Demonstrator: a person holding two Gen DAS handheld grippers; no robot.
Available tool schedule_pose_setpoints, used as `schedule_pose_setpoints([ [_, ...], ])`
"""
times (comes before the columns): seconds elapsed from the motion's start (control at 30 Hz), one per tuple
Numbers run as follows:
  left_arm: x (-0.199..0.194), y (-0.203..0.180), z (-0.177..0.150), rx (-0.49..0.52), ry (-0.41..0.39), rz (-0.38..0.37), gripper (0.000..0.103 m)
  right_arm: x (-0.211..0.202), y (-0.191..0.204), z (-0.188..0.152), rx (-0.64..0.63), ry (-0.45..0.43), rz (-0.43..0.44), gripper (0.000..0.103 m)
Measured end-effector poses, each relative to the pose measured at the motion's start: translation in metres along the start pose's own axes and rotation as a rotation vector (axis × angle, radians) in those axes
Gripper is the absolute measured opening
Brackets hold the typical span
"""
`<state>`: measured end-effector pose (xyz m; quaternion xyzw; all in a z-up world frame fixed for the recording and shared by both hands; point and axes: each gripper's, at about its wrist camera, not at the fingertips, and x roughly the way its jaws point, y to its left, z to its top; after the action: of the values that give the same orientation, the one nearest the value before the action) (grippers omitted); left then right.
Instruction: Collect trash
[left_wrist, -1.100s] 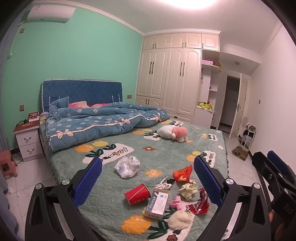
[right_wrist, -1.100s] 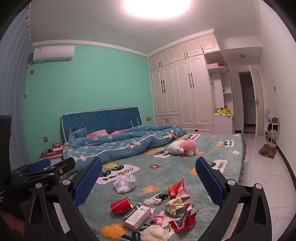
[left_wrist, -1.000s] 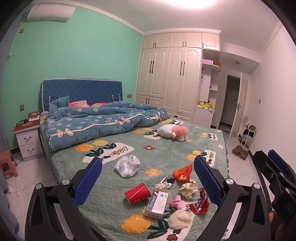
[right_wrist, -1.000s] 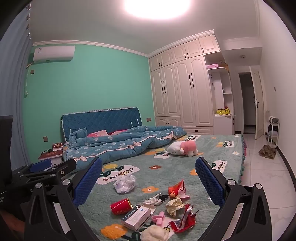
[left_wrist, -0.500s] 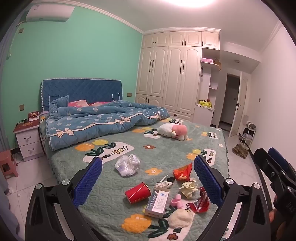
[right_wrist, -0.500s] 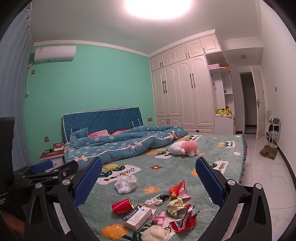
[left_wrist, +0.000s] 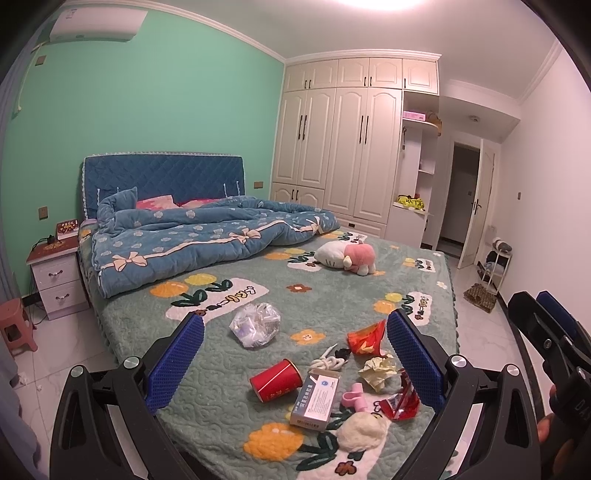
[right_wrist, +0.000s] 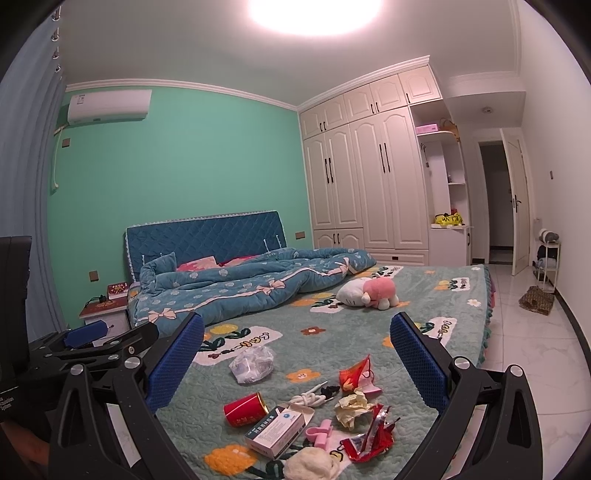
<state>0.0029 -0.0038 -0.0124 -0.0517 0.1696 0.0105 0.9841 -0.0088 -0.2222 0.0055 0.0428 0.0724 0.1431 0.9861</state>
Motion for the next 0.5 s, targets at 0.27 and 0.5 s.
schedule_pose_setpoints([
  [0.27, 0.0008, -0.0008, -0.0016, 0.001, 0.002, 0.001, 0.097, 0.0000, -0.0012, -0.0035, 0.002, 0.000, 0.001, 0.099],
  [0.5, 0.0019, -0.0028, -0.0048, 0.007, 0.009, 0.002, 0.097, 0.0001, -0.0026, -0.0056, 0.005, 0.005, 0.002, 0.099],
])
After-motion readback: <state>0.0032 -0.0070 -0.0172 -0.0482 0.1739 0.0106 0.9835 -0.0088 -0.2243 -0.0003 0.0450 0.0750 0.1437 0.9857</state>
